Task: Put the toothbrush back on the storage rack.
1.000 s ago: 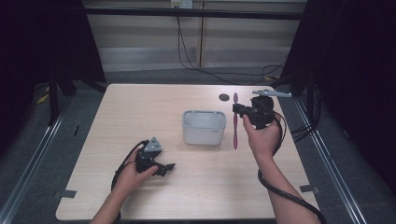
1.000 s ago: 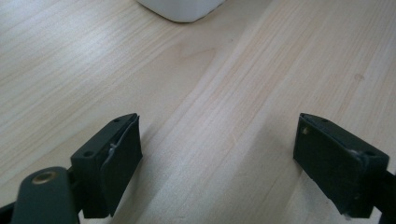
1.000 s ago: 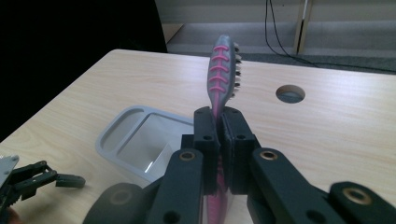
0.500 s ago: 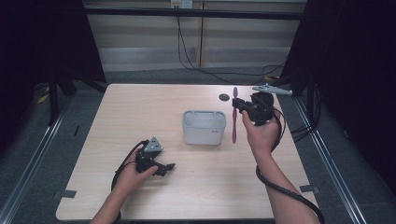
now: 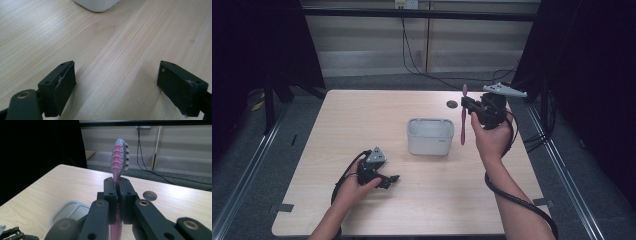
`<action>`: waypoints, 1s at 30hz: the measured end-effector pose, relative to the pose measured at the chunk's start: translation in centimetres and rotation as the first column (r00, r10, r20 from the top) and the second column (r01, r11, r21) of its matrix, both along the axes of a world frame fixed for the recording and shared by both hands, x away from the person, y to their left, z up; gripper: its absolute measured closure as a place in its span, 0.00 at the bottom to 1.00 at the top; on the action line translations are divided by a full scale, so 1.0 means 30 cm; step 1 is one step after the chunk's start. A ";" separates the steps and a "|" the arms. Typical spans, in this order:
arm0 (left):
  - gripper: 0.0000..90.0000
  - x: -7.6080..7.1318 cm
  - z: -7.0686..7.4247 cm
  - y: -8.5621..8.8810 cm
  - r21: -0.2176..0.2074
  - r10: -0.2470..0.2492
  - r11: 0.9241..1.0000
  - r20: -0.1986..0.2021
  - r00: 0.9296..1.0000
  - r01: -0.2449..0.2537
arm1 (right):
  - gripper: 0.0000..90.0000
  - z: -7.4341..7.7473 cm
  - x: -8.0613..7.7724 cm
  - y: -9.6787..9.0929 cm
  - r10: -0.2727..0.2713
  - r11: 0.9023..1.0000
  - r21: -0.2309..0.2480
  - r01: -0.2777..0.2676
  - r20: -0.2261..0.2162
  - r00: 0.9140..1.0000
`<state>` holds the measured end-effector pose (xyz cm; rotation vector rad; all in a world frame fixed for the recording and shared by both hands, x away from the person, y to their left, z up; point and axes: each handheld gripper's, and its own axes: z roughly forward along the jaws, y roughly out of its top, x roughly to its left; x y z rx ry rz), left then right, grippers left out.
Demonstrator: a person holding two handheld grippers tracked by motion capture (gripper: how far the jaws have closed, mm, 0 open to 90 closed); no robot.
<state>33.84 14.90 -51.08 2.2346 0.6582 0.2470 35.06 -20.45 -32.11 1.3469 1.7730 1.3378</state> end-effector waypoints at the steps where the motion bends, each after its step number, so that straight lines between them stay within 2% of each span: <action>1: 0.16 0.000 0.000 0.000 -0.001 0.000 1.000 0.000 1.000 0.000 | 0.96 0.004 0.000 0.001 0.002 1.000 0.000 -0.002 0.006 1.000; 13: 0.16 0.000 0.000 0.000 0.001 0.000 1.000 -0.001 1.000 0.000 | 0.96 0.034 0.012 0.013 0.002 1.000 -0.012 -0.001 0.037 0.999; 19: 0.16 0.000 0.001 0.000 0.003 -0.001 1.000 -0.002 1.000 0.001 | 0.96 0.049 0.017 0.006 0.001 1.000 0.011 -0.002 0.052 0.999; 30: 0.16 0.000 0.002 0.001 0.005 -0.002 1.000 -0.004 1.000 0.002 | 0.96 0.072 0.022 0.021 0.011 1.000 0.018 -0.012 0.076 0.997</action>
